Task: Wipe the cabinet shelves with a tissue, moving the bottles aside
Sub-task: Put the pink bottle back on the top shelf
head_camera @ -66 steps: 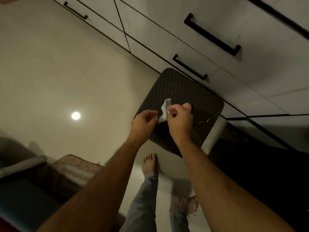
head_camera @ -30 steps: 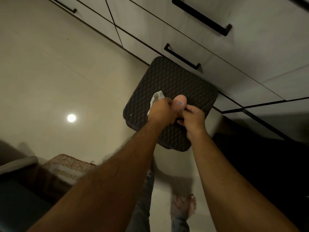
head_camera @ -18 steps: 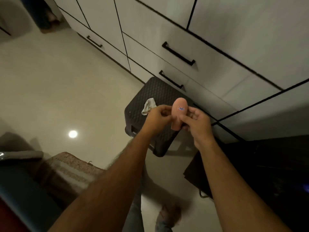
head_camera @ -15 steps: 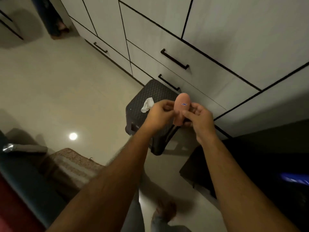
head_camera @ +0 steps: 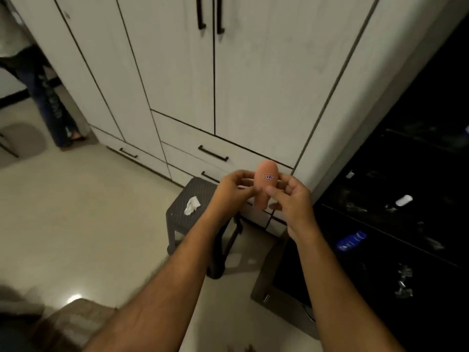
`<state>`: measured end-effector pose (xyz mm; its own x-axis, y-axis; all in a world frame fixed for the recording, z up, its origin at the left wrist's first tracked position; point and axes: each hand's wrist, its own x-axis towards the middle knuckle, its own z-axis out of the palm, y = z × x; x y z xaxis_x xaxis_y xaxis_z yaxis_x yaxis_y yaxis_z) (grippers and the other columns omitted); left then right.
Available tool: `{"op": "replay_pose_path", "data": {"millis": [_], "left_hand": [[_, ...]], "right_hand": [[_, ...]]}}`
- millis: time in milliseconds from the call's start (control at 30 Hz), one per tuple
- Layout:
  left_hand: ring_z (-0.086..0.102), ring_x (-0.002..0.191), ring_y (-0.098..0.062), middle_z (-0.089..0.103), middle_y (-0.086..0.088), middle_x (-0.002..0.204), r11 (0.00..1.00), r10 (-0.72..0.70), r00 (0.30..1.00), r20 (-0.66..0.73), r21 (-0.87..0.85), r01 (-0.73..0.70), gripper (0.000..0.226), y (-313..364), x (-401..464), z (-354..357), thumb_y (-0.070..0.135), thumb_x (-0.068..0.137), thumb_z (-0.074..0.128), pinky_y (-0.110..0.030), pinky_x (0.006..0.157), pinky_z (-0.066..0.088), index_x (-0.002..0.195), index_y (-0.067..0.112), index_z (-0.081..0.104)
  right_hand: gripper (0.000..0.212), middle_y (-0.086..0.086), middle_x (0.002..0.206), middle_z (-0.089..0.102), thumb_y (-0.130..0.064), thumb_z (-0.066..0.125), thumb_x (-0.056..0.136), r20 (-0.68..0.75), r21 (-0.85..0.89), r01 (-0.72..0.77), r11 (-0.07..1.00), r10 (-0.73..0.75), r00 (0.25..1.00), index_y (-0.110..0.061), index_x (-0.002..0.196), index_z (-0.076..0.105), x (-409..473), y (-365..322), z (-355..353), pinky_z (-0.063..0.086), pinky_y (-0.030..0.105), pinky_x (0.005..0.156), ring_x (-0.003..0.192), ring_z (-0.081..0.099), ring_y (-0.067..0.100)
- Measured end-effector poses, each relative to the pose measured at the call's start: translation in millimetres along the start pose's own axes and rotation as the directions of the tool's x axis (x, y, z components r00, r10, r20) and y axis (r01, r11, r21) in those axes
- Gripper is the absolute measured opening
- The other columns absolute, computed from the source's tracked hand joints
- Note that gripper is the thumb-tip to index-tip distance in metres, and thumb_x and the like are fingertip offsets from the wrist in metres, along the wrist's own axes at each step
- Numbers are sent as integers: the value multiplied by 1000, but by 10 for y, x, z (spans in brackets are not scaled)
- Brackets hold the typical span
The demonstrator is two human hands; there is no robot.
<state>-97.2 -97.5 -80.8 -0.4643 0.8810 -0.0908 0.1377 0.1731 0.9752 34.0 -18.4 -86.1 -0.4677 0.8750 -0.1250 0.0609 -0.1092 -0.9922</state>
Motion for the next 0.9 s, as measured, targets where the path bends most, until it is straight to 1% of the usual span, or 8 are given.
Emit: {"op": "replay_pose_path", "data": {"millis": [100,167,267,400,533,633,700,900], "left_hand": [[69,87,-19,69,-1,101,996,79,996,44,27,-80,24,250,-79,109,18,86,70,-32,68,59,108,24,62],[69,84,-21,69,-3,100,989,144,987,67,30,-146,25,445,-144,196,16,87,69,-29,64,57,110,21,63],[65,76,-18,69,-8,100,975,217,970,112,16,-220,25,798,-205,386,12,86,69,-21,55,51,109,19,64],[63,73,-12,69,-3,102,953,301,938,173,-39,-299,27,1345,-286,731,12,85,70,-21,58,51,110,20,64],[65,70,-5,70,0,98,890,454,853,256,-86,-448,28,2050,-345,1169,12,85,71,-17,59,49,111,19,64],[69,87,-13,70,0,103,834,545,786,290,-98,-543,31,2491,-355,1455,16,85,72,-26,72,57,114,19,64],[69,92,-15,69,0,106,793,600,743,297,-94,-602,32,2760,-335,1671,17,84,73,-30,79,58,115,19,64],[67,89,-4,70,8,101,703,691,668,276,-43,-709,30,3404,-266,2104,21,81,76,-24,76,55,108,27,66]], "right_hand": [[30,1,105,71,-9,68,89,-60,8,66,998,-65,996,-31,109,62,-188,-186,-142,56,26,63,93,70,19],[31,0,104,71,-9,68,89,-106,-1,122,993,-121,987,-31,111,61,-326,-351,-258,58,29,65,92,70,19],[31,0,106,70,-10,68,88,-185,0,203,979,-200,962,-29,112,61,-520,-643,-503,55,25,62,91,70,18],[32,-3,102,72,-5,66,89,-239,21,308,951,-294,925,-27,113,62,-780,-1103,-935,57,26,65,90,71,15],[36,1,104,73,-3,66,89,-304,-8,428,904,-410,860,-16,122,62,-992,-1633,-1510,55,23,63,89,71,13],[37,4,108,72,-3,66,89,-323,-87,510,856,-508,798,-13,124,61,-1081,-1978,-1911,54,23,65,94,71,16],[37,4,109,71,-4,66,89,-329,-136,547,826,-559,761,-15,124,62,-1114,-2182,-2191,56,27,68,97,70,19],[34,-1,105,72,-5,69,87,-358,-184,587,788,-610,707,-21,117,65,-1077,-2696,-2745,55,24,65,93,71,15]]}}
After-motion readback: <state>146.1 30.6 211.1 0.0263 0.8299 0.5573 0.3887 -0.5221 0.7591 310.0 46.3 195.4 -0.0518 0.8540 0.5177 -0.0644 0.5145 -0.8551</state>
